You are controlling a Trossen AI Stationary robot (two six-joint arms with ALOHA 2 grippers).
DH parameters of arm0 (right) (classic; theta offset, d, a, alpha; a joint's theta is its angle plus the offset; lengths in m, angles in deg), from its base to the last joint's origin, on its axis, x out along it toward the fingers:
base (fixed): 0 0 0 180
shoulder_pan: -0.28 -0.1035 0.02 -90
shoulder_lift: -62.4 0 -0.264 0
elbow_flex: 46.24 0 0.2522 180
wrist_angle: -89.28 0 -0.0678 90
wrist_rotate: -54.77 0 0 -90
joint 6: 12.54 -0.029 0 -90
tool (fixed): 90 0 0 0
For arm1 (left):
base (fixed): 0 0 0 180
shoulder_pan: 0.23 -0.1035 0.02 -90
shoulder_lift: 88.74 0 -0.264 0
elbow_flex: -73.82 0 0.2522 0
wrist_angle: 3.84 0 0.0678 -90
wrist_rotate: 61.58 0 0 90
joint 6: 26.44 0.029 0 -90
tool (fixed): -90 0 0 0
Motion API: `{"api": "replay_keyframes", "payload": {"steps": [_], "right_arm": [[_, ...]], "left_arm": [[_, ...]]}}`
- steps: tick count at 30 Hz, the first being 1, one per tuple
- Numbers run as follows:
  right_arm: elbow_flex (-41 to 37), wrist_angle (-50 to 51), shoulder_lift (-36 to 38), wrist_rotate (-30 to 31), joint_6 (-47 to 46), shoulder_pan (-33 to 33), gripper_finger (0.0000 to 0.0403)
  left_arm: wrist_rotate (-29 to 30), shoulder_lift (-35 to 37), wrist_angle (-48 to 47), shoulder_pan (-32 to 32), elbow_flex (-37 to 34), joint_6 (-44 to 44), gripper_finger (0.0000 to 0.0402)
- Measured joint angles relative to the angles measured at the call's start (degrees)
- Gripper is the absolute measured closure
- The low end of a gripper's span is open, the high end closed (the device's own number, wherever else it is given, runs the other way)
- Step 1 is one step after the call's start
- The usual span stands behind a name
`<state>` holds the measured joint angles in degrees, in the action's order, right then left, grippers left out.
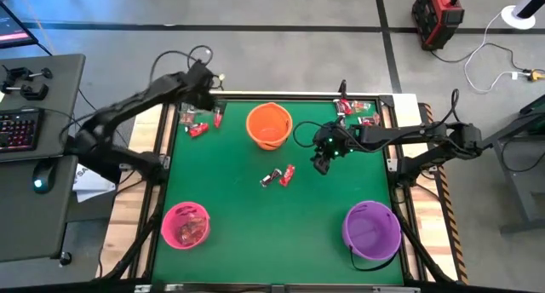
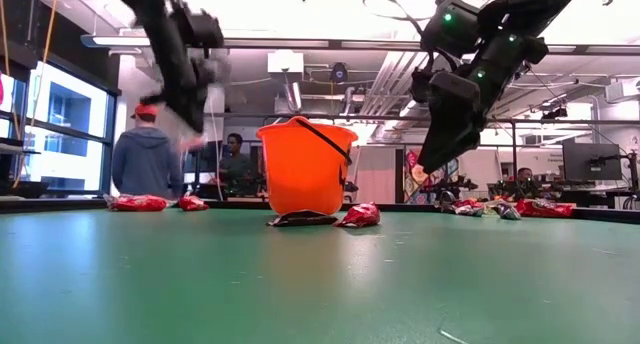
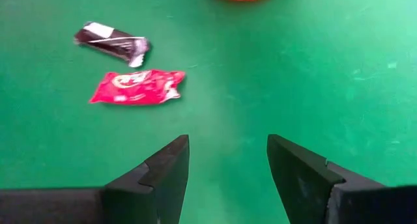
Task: Sort candy by brand, put in halloween buckets
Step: Put the orange gummy into the pink bucket, then put the green gummy into the pink bucket
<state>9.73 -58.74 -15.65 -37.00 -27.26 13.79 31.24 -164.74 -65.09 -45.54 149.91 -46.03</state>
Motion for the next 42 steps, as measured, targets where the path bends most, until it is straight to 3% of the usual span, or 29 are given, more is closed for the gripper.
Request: {"api": "replay_keyframes", "payload": {"steps": [5,10,15,20,23,26,33,38,42], "right_arm": [[0.02,-0.13,-0.02,1.76,2.48,0.0,0.0204],[0.02,-0.21,-0.02,1.78,5.11,0.0,0.0204],[0.02,-0.33,-0.02,2.83,8.37,0.41,0.0204],[0.02,-1.7,-0.02,2.87,8.23,2.53,0.0204],[0.02,-2.21,-0.02,2.69,7.38,3.8,0.0204],[0.02,-2.21,-0.02,2.12,6.29,4.82,0.0204],[3.25,-1.73,2.52,-4.64,5.75,6.63,0.0204],[7.91,4.14,5.31,2.75,4.38,9.53,0.0204],[10.85,13.05,5.56,11.78,-4.21,14.95,0.0204]], "left_arm": [[-5.52,11.84,-8.96,16.37,0.02,-6.9,0.0401],[-13.44,17.78,-14.71,40.25,0.04,-23.64,0.0401],[-15.03,17.85,-14.4,62.81,0.02,-42.64,0.0401],[-14.82,14.21,-14.5,75.76,0.02,-57.42,0.0401],[-15.27,11.32,-14.2,78.3,-0.58,-62.66,0.0399],[-20.59,8.85,-14.62,78.46,-2.12,-64.03,0.038],[-24.13,8.56,-13.99,74.8,-3.85,-58.99,0.029],[-24.18,10.57,-14.37,69.03,-3.85,-52.19,0.0236],[-24.24,12.34,-14.23,61.74,-3.85,-45.39,0.0215]]}}
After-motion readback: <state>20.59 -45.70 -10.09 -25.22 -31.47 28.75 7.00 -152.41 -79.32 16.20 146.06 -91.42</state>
